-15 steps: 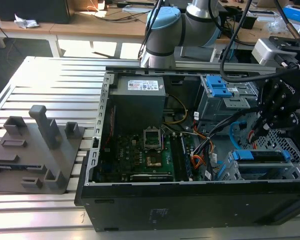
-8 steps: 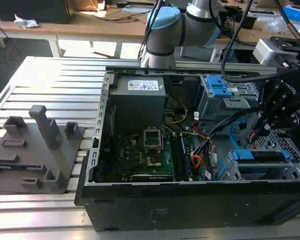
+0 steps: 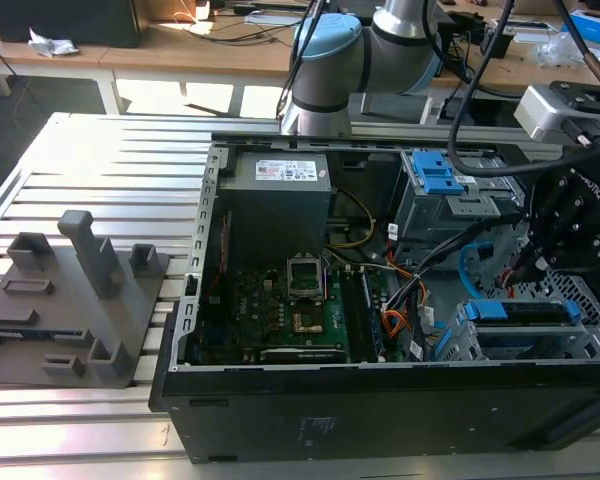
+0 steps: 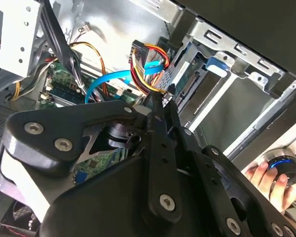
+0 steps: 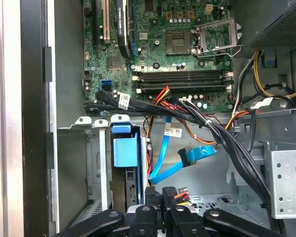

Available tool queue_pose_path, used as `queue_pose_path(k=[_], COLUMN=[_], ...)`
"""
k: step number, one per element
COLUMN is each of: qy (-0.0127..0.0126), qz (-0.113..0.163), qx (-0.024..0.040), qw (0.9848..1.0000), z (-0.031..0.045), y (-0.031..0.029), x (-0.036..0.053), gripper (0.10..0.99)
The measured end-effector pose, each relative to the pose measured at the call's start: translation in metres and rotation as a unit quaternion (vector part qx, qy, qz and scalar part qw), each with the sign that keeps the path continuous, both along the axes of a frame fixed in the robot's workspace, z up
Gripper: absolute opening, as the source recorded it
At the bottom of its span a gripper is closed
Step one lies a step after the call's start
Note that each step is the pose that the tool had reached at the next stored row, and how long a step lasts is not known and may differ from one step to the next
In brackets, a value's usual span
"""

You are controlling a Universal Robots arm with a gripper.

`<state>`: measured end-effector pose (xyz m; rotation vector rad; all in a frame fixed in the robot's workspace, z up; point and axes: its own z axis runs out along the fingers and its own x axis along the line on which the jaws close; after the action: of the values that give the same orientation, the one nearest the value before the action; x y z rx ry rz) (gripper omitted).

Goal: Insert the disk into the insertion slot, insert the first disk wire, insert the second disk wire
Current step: 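Insert the first disk wire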

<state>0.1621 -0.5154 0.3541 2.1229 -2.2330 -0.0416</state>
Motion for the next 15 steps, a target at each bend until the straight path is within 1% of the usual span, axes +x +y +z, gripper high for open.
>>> queue_pose_path(k=[3,5,7,12,13,15], qy=[0.0000,0.0000,0.0000,0.0001,0.0001,0.0001], qz=[0.000,0.000,0.000,0.000,0.000,0.000], qx=[0.0001,0.0001,0.0001,0.0001,0.0001,0.0000], qw=[1.0000,1.0000,1.0000,1.0000,1.0000,1.0000], z=[-0.0007,-0.0023,-0.0040,-0.0086,-0.0109,-0.0126], y=[-0.0110,-0.0146,-0.0150,-0.0150,-0.0150,-0.0155], x=[0.0000,0.0001,0.0007,0.0070,0.0094,0.0100], gripper=[0.169,0.169,0.169,0.169,0.169,0.169])
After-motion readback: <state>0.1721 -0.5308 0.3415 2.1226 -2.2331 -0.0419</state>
